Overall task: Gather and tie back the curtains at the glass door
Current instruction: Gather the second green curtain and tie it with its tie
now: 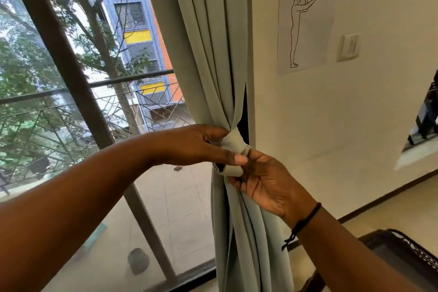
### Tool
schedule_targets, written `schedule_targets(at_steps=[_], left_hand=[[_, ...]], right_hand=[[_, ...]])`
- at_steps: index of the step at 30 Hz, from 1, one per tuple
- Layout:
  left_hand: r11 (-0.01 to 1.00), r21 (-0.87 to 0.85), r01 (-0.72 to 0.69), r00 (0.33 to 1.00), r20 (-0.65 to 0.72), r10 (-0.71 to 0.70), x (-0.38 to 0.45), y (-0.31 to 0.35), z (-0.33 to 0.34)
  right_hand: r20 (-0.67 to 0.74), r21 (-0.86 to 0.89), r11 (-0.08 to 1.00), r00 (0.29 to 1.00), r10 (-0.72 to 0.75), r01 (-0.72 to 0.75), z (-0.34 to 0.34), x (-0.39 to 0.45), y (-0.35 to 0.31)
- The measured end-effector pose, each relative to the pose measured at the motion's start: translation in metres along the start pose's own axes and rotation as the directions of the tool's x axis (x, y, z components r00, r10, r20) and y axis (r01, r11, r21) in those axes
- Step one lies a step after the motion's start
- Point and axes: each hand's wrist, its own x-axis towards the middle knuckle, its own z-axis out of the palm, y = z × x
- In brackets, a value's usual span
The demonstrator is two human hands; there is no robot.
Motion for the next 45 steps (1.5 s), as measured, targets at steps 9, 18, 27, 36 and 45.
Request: schedule_targets(at_steps=[9,18,27,36,45], left_hand=[[0.999,0.041,-0.009,0.992,-0.124,0.014,0.006,-0.001,0.017],[0.956,0.268,0.122,0.923,-0.384,-0.01,0.009,0.001,0.035],[0.786,0.559,0.264,0.779,-0.604,0.168,0.004,-0.019,0.08],[0.765,0.611,0.204,0.741,-0.607,0.288,0.004,-0.034,0.096],[0.809,0.575,0.123,0.74,-0.597,0.311,0.003,-0.039,0.096]], right_hand=[[-0.228,-0.024,0.996,0.97,-0.085,0.082,0.0,0.02,-0.004],[-0.256,0.166,0.98,0.965,-0.06,0.105,0.001,0.008,-0.012],[-0.09,-0.803,0.502,0.766,-0.636,0.322,0.004,-0.012,-0.036],[0.536,-0.77,-0.522,0.816,-0.217,0.367,0.039,-0.004,-0.069],[0.509,-0.3,-0.892,0.848,0.149,0.337,0.08,-0.003,-0.079]])
